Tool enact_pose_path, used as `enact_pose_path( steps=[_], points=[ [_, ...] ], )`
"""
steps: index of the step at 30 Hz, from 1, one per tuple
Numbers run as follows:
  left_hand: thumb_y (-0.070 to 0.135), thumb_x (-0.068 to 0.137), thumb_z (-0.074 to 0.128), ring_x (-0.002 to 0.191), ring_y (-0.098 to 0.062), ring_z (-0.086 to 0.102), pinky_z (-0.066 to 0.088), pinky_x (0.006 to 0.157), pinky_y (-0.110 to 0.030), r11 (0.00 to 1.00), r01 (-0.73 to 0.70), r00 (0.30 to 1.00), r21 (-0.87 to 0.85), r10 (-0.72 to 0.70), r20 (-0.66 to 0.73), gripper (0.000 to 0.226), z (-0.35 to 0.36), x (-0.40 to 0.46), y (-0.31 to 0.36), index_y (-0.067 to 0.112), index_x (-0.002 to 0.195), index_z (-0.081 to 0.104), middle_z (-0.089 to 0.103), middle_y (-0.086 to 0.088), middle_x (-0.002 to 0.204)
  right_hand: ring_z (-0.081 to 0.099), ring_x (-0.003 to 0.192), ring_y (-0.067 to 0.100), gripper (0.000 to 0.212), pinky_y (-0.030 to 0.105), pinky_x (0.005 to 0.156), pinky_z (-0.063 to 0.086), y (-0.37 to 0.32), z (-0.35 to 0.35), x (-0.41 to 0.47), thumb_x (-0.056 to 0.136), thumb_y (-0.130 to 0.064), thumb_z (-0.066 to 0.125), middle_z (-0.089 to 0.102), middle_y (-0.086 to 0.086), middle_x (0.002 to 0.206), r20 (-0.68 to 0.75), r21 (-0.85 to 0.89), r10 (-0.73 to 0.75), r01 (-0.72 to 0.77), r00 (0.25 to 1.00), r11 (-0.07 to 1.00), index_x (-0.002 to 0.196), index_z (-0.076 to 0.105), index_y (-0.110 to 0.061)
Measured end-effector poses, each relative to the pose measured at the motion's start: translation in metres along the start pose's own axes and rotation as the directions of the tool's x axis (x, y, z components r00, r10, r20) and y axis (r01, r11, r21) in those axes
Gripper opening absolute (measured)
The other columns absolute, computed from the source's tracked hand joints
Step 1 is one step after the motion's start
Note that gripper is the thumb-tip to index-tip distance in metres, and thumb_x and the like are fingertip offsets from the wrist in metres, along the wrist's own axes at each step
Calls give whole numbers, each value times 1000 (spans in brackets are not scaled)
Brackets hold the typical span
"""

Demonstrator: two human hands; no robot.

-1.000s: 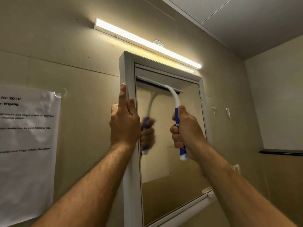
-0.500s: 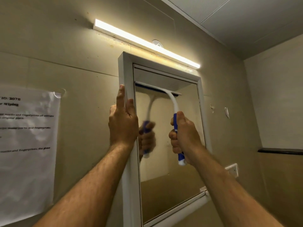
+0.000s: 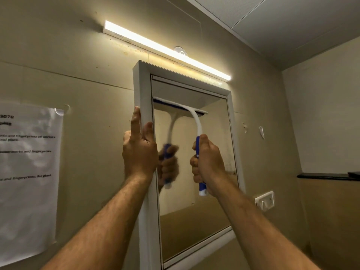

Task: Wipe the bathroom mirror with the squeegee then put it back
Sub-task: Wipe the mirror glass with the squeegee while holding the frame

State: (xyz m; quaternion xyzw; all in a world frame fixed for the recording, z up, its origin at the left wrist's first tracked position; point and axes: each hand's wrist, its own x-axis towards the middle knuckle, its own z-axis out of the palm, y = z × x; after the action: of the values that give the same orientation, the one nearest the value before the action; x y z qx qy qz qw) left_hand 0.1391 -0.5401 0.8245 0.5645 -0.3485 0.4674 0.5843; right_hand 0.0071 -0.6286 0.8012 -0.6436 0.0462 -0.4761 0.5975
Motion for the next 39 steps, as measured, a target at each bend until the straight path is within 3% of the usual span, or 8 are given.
enact_pose_path(
  steps=[6,9,12,16,22,27,33,39],
  points=[
    [45,99,32,72,-18,53,45,59,-26,1000,8,1000,-29,-9,-18,52,-1,-5,0,41,149,19,45,-3,94,32,41,10,45,23,41,28,23,-9,-17,100,-53,27,41,-2,56,-7,-38,21,-21,1000,999,97,51,-15],
    [45,99,34,72,-9,51,44,59,-22,999,-9,999,-35,7,-32,51,0,-5,-2,41,148,21,43,2,99,29,40,10,41,23,39,26,-1,-11,-4,101,-49,28,38,-3,55,-3,-58,1,-1,1000,998,93,49,-15],
    [46,99,35,71,-1,47,45,60,-21,999,-13,1000,-41,12,-28,51,1,-5,-4,42,148,22,51,-4,106,30,40,9,38,23,39,27,-25,-11,6,100,-48,30,38,-3,55,30,-26,0,1,1000,1000,91,48,-16],
    [48,98,34,76,-19,56,52,64,-35,999,12,1000,-47,-12,-15,53,-3,-6,0,40,148,22,49,-5,97,29,42,11,38,24,41,26,-10,-15,-5,100,-48,29,37,-2,56,31,-50,35,-34,999,998,90,47,-16],
    [47,98,35,79,-16,52,37,58,-17,998,15,999,-57,-17,-29,52,-1,-6,-2,40,148,23,45,-1,96,32,42,12,45,25,42,27,35,-27,-33,99,-53,29,42,-2,54,-24,-90,69,-71,997,993,91,50,-15],
    [45,98,35,77,-15,52,37,58,-16,998,6,1000,-66,-7,-23,52,-1,-7,-2,39,148,24,45,0,97,29,43,11,39,25,42,26,-5,-24,-12,100,-49,29,38,-3,55,23,-58,61,-60,998,996,90,48,-16],
    [46,98,34,69,-4,46,45,58,-23,995,-3,1000,-100,2,-9,52,-3,-7,-3,41,148,22,44,0,95,28,42,11,38,25,42,24,6,-18,-13,99,-49,29,38,-3,54,13,-37,73,-73,997,997,90,47,-17],
    [49,98,33,69,-16,53,50,58,-30,995,10,1000,-103,-10,2,52,-3,-5,-4,43,148,21,49,-6,95,32,42,11,44,23,42,27,34,-28,-31,99,-53,30,42,-3,53,-24,-60,107,-108,994,992,91,51,-15]
  ],
)
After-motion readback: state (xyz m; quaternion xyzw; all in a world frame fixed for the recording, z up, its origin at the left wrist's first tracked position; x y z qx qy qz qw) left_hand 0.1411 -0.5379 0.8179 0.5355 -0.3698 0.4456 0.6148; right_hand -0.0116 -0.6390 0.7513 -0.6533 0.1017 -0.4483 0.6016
